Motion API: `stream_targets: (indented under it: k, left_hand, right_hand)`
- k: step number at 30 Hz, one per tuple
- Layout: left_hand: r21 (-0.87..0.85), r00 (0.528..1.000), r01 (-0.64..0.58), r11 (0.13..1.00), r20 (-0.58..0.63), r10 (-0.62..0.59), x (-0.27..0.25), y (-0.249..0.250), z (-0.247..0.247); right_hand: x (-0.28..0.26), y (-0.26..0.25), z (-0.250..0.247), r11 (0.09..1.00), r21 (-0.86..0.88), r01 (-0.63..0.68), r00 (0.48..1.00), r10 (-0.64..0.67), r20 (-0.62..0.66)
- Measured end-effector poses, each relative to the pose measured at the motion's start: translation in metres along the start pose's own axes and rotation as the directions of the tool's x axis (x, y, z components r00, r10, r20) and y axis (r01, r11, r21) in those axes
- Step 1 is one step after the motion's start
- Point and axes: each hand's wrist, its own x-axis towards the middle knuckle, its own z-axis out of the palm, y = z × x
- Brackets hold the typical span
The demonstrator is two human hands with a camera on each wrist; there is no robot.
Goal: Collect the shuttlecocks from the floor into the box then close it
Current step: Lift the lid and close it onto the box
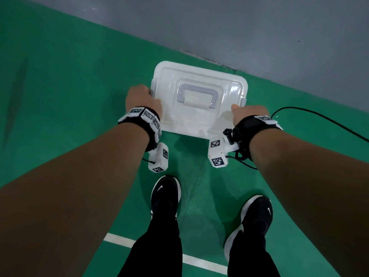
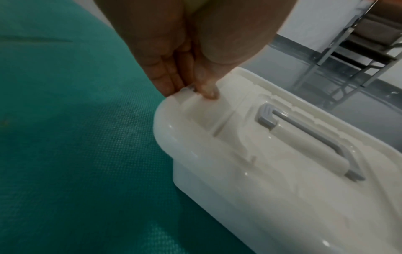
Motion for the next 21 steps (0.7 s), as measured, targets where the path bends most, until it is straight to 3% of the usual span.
stream_targets:
  k: [2,7,14,21]
  left_hand:
    - [0.004,1.000,-0.020,1.000,-0.009,0.020,-0.002,-0.002,0.002]
    - [0.013,0.998,-0.056,0.998,0.015,0.056,-0.004,-0.005,0.002]
    - [0.129,0.995,-0.081,0.988,0.075,0.072,-0.030,0.000,-0.014]
    - [-0.017,0.986,-0.099,0.995,0.132,0.100,-0.079,0.016,-0.022]
  right_hand:
    - [0.001,0.000,0.004,0.991,-0.124,0.058,0.998,-0.058,-0.003]
    - [0.001,0.002,0.008,0.994,-0.094,0.054,0.999,-0.055,-0.002]
    - [0.002,-0.002,0.004,0.977,-0.194,0.084,0.989,-0.058,0.137]
    - [-0.036,0.014,0.010,0.988,-0.066,0.142,0.988,-0.138,0.064]
